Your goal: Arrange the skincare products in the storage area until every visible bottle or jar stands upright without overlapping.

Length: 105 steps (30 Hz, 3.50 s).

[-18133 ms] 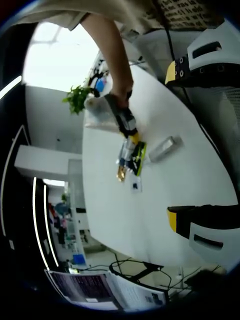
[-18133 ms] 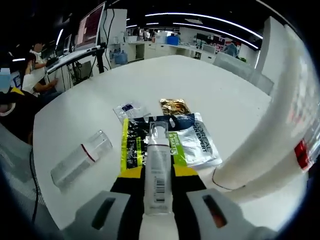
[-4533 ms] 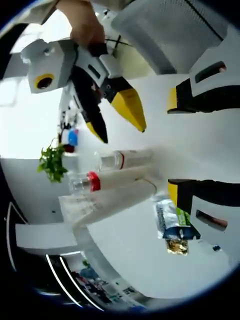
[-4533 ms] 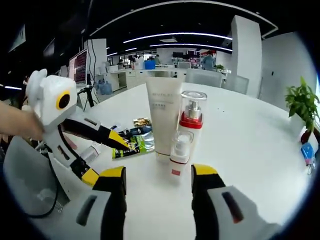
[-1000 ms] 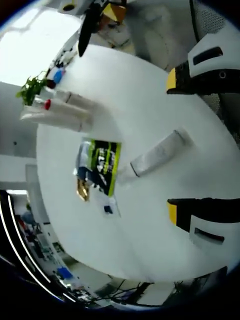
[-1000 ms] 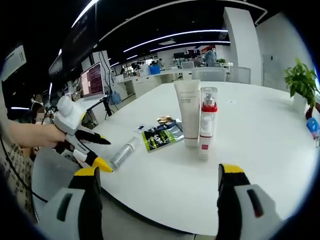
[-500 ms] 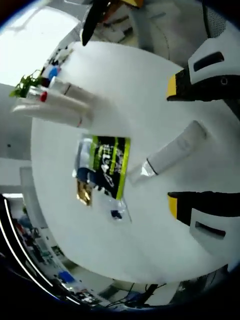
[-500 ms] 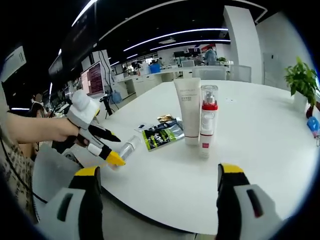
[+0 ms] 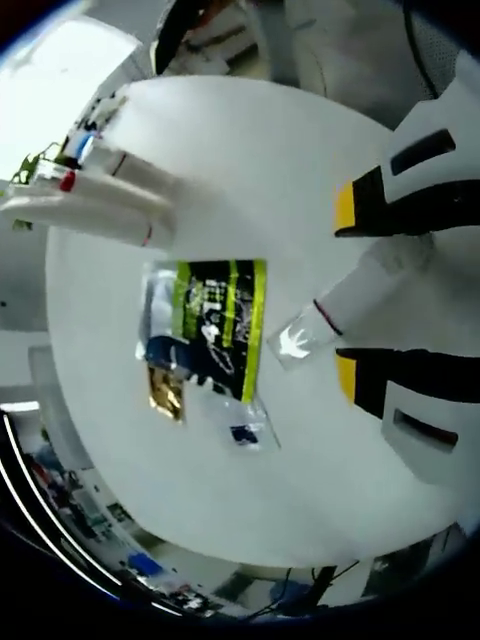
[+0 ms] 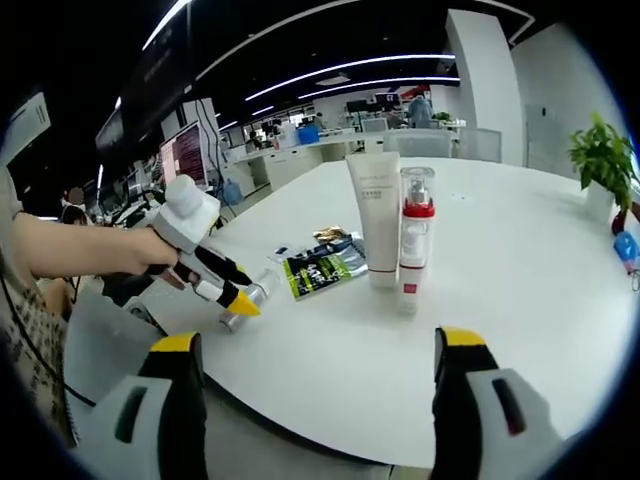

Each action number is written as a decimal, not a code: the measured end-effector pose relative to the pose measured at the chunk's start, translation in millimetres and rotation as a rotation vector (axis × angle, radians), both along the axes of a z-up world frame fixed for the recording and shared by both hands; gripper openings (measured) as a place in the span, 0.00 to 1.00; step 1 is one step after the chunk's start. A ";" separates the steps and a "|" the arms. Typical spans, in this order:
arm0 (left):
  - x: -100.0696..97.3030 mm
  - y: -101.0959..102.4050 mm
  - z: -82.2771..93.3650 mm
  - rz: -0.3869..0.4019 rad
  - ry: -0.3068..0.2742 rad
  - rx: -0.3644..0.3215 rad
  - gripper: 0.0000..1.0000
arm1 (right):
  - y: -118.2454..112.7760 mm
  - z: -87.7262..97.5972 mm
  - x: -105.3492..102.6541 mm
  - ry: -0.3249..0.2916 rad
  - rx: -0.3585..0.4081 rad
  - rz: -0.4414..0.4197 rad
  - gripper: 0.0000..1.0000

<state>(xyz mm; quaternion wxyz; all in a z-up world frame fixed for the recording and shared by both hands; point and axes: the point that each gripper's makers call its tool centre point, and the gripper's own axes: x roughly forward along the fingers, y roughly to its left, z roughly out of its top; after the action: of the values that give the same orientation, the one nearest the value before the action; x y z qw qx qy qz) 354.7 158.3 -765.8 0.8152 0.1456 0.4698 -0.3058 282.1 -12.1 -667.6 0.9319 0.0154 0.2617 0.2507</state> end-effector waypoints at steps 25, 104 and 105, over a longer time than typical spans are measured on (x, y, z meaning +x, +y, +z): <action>5.8 -4.0 -17.4 -0.085 0.000 -0.022 0.17 | -2.1 -1.6 1.6 0.012 0.003 -0.017 0.95; -112.7 -59.5 213.6 -0.123 0.095 -1.317 0.17 | 124.9 124.7 -14.6 0.016 0.880 0.469 0.33; -112.6 -60.2 213.8 -0.123 0.096 -1.319 0.17 | 125.4 126.0 -15.1 0.017 0.888 0.474 0.32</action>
<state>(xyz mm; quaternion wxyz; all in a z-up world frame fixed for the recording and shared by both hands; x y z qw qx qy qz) 242.1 98.1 -552.1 0.6926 -0.3712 0.2110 -0.5814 267.0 113.3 -541.6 0.7509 0.3525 0.1336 0.5423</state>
